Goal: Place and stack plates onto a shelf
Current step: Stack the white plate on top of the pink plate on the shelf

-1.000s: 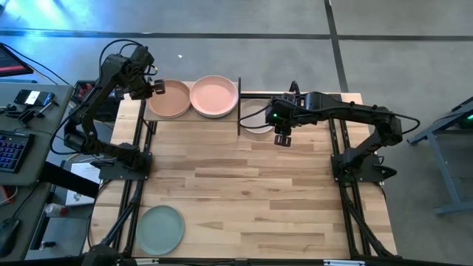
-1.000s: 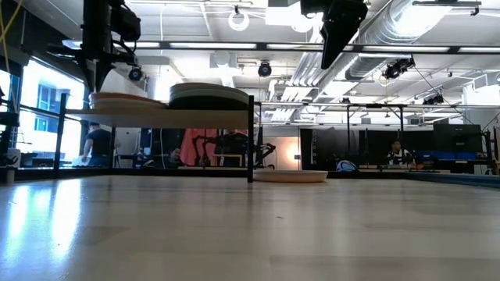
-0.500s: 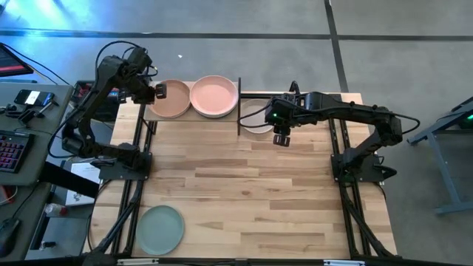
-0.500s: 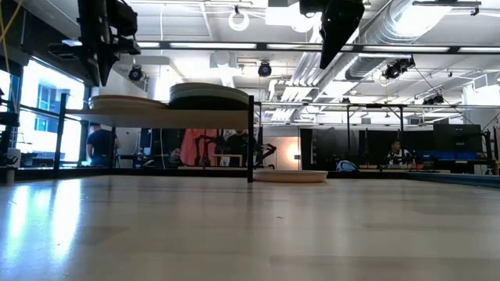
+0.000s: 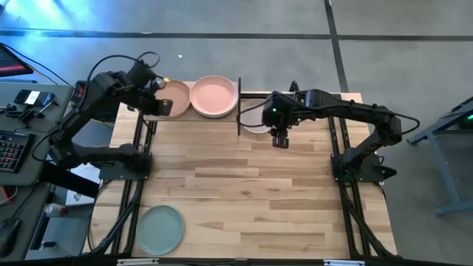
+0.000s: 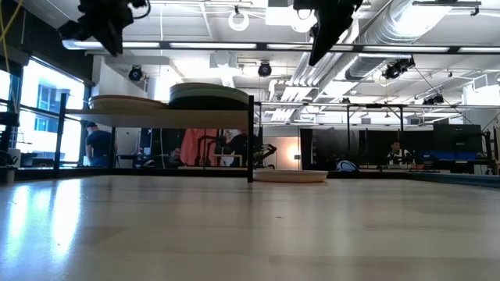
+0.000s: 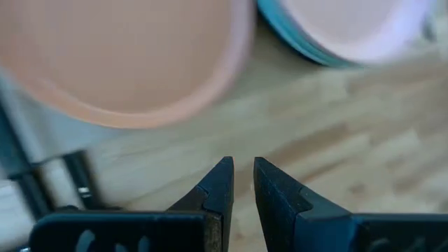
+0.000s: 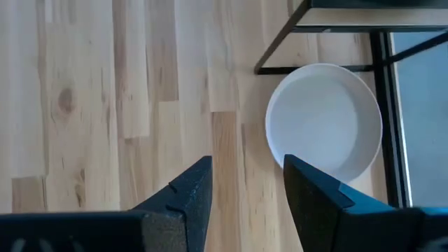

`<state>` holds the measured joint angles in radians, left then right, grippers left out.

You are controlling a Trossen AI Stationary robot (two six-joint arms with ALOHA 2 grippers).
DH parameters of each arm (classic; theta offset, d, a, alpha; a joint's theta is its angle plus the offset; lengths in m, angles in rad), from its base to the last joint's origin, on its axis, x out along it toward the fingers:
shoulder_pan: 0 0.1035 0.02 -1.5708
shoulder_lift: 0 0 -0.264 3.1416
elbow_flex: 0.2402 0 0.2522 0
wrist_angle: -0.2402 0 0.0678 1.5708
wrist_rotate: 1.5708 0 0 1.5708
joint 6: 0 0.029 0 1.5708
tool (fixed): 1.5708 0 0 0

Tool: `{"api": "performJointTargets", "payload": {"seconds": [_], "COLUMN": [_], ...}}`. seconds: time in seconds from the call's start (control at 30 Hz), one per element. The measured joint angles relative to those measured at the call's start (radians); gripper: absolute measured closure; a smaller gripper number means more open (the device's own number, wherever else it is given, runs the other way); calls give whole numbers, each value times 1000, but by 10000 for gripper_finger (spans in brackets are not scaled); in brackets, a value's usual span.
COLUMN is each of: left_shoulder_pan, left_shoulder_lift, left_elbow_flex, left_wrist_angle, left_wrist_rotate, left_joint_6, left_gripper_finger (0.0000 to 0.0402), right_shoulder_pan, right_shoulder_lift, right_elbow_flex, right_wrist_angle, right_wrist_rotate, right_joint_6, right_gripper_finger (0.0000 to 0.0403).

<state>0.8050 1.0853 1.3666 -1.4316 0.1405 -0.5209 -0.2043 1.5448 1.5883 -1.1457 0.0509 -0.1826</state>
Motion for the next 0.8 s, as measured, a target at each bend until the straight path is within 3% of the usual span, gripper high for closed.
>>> {"api": "performJointTargets", "payload": {"seconds": [0.47,0.67,0.8], "left_shoulder_pan": [-450,-559,-588], "left_shoulder_lift": [-12,-12,-12], "left_elbow_flex": [0,0,0], "left_wrist_angle": [41,41,41], "left_wrist_rotate": [-21,-124,-138], "left_joint_6": [-157,-180,-193], "left_gripper_finger": [357,357,357], "right_shoulder_pan": [-123,-158,-170], "right_shoulder_lift": [48,158,226], "right_elbow_flex": [1,1,1], "right_wrist_angle": [20,20,12], "right_wrist_rotate": [-125,-161,-183], "right_joint_6": [-85,-160,-199], "right_gripper_finger": [252,252,252]}}
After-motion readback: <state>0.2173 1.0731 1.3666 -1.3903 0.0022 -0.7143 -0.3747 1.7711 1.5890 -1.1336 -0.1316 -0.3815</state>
